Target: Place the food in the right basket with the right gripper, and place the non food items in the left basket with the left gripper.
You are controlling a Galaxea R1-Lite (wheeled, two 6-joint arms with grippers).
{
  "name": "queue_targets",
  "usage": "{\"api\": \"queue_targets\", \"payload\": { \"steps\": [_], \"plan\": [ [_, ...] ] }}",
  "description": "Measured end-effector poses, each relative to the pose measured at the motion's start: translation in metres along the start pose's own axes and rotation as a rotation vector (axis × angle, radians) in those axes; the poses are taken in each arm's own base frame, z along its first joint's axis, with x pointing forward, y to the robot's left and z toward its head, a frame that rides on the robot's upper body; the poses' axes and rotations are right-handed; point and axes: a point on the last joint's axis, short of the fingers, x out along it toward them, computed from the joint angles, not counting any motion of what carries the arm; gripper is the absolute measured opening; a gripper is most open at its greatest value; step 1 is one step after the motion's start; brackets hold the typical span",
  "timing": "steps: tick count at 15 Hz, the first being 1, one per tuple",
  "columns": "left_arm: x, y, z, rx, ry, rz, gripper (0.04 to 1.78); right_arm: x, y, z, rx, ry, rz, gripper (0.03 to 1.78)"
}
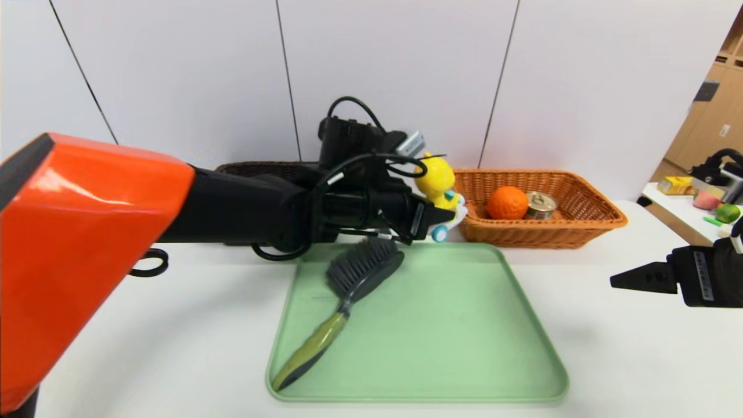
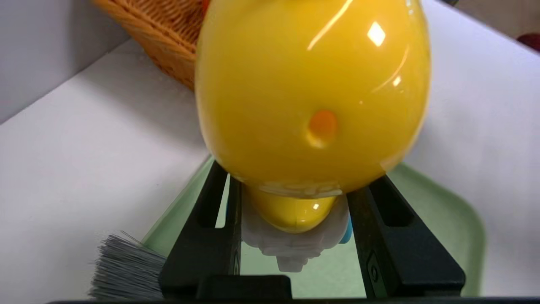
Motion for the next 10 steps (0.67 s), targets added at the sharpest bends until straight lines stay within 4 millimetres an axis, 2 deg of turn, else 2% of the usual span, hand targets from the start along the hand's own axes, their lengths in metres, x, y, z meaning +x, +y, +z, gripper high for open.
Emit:
{"api": "queue_targets", "payload": {
  "steps": [2, 4, 7, 10],
  "plan": [
    [-0.028, -0.009, 0.024, -0.018, -0.030, 0.014, 0.74, 0.000, 0.000, 0.000, 0.000, -0.002, 0.000, 1.71],
    [-0.065, -0.011, 0.046, -0.029, -0.044, 0.068, 0.74, 0.000, 0.000, 0.000, -0.001, -0.002, 0.001, 1.71],
    [-0.125, 0.006, 0.067, -0.081, -0.073, 0.219, 0.74, 0.001, 0.000, 0.000, -0.002, -0.001, -0.001, 1.71],
    [-0.172, 0.034, 0.069, -0.142, -0.089, 0.363, 0.74, 0.002, 0.000, 0.001, -0.002, 0.005, -0.002, 1.71]
  ]
}}
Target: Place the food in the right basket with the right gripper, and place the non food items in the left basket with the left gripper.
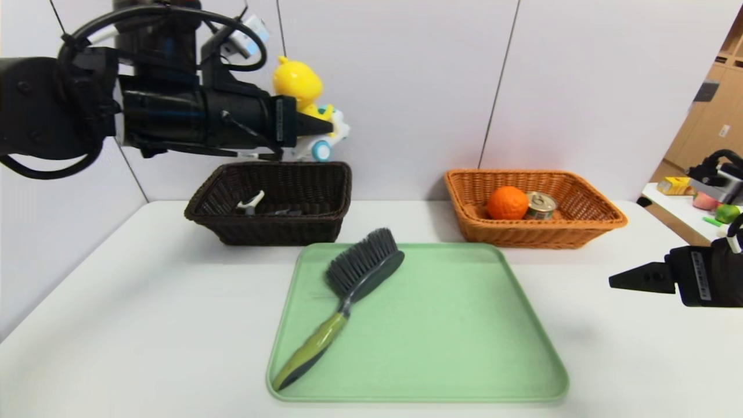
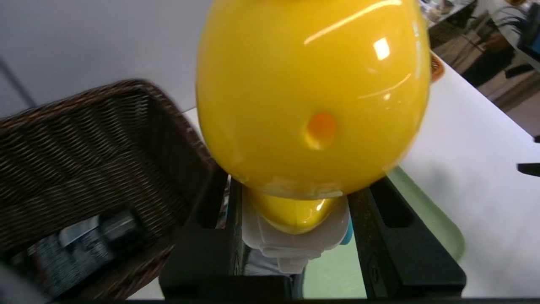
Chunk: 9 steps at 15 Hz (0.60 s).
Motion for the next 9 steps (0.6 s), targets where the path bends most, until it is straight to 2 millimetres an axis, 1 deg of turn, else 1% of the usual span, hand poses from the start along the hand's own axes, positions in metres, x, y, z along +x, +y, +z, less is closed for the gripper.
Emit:
{"api": "queue_targets", "payload": {
  "steps": [2, 4, 5, 7, 9],
  "plan": [
    [-0.010, 0.030, -0.004, -0.028, 0.011, 0.097, 0.74, 0.000, 0.000, 0.000, -0.001, 0.000, 0.000, 1.71],
    [-0.010, 0.055, -0.013, -0.048, 0.037, 0.165, 0.74, 0.000, 0.000, 0.000, -0.004, 0.002, 0.000, 1.71],
    [-0.007, 0.064, -0.016, -0.056, 0.048, 0.184, 0.74, 0.000, 0.000, 0.000, -0.003, 0.002, -0.001, 1.71],
    [0.002, 0.076, -0.024, -0.071, 0.070, 0.199, 0.74, 0.000, 0.000, 0.000, -0.004, 0.001, -0.001, 1.71],
    [0.018, 0.088, -0.034, -0.070, 0.078, 0.209, 0.74, 0.000, 0.000, 0.000, -0.003, 0.002, -0.001, 1.71]
  ]
}}
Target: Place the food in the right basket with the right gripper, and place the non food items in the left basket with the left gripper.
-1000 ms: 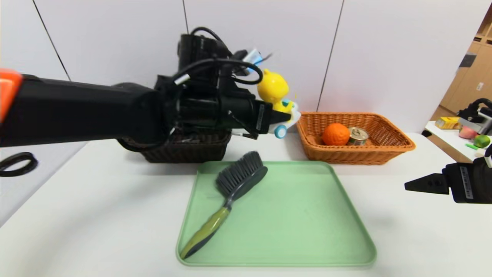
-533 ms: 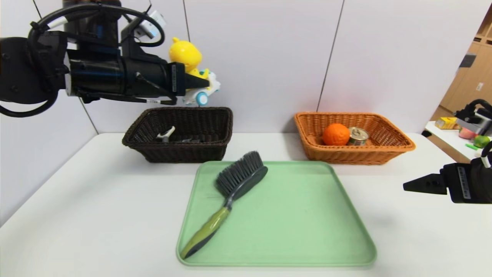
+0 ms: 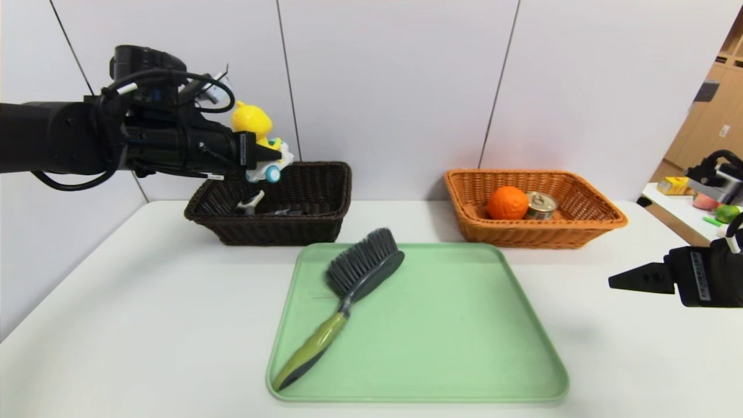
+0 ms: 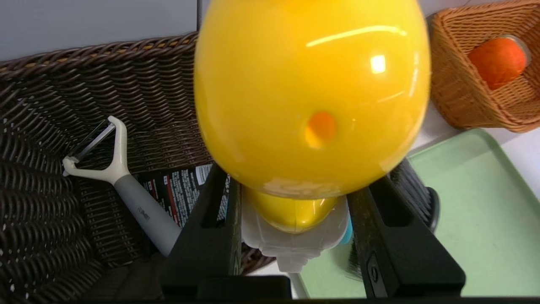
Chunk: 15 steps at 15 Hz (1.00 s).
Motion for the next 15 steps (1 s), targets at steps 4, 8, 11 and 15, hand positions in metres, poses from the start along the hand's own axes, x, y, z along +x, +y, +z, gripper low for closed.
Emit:
{"api": "queue_targets", "payload": {
  "steps": [4, 8, 11, 15],
  "plan": [
    [0.040, 0.020, -0.016, 0.020, 0.005, 0.054, 0.74, 0.000, 0.000, 0.000, 0.002, -0.001, -0.001, 1.71],
    [0.066, 0.030, -0.031, 0.008, 0.049, 0.058, 0.74, 0.000, 0.000, 0.000, 0.002, 0.000, 0.000, 1.71],
    [0.076, 0.034, -0.040, 0.000, 0.075, 0.057, 0.74, 0.001, 0.000, 0.001, 0.000, 0.002, -0.001, 1.71],
    [0.086, 0.038, -0.046, -0.006, 0.091, 0.059, 0.74, 0.001, 0.000, 0.001, -0.001, 0.002, -0.001, 1.71]
  ]
}}
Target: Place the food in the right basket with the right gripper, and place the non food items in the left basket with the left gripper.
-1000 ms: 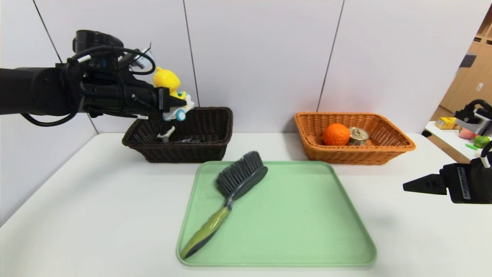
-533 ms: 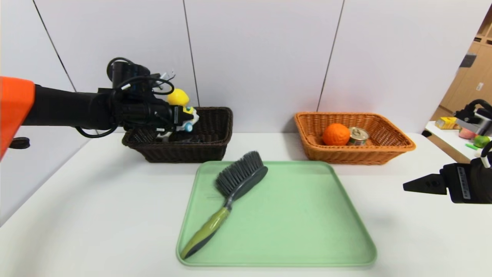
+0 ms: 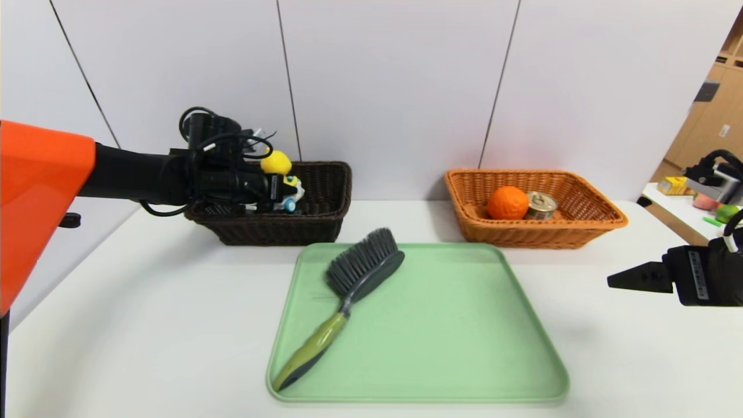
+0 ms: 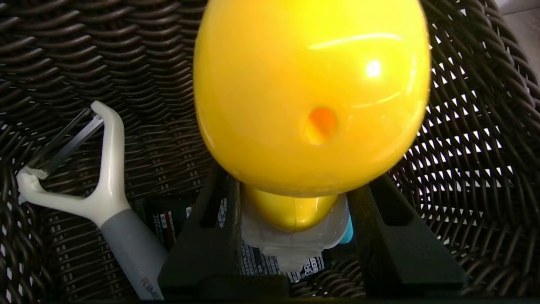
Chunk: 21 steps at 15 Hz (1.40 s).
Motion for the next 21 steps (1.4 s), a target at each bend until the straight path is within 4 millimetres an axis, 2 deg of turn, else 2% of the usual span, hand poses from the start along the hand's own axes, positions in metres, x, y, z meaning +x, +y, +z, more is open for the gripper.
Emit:
{"api": "queue_targets", "payload": {
  "steps": [5, 9, 12, 13, 16, 18, 21],
  "plan": [
    [0.001, 0.000, 0.008, 0.008, -0.026, 0.000, 0.74, 0.000, 0.001, 0.000, -0.002, 0.000, 0.003, 1.71],
    [0.003, 0.001, 0.006, 0.008, -0.021, 0.000, 1.10, 0.000, 0.001, -0.001, -0.002, 0.002, 0.002, 1.71],
    [-0.001, -0.001, 0.010, 0.010, -0.033, 0.000, 1.30, -0.001, 0.001, -0.001, 0.000, 0.001, 0.002, 1.71],
    [-0.009, -0.005, 0.017, 0.014, -0.054, -0.004, 1.34, -0.001, 0.000, -0.001, 0.002, 0.000, 0.001, 1.71],
    [-0.057, -0.036, 0.055, 0.047, -0.163, -0.041, 1.45, -0.001, -0.001, -0.001, 0.008, 0.000, -0.001, 1.71],
    [-0.098, -0.069, 0.073, 0.038, -0.174, -0.094, 1.51, 0.001, -0.001, -0.002, 0.006, 0.008, 0.001, 1.71],
    [-0.151, -0.132, 0.070, -0.092, -0.032, -0.210, 1.57, 0.004, 0.001, -0.002, 0.001, 0.019, 0.004, 1.71]
  ]
}}
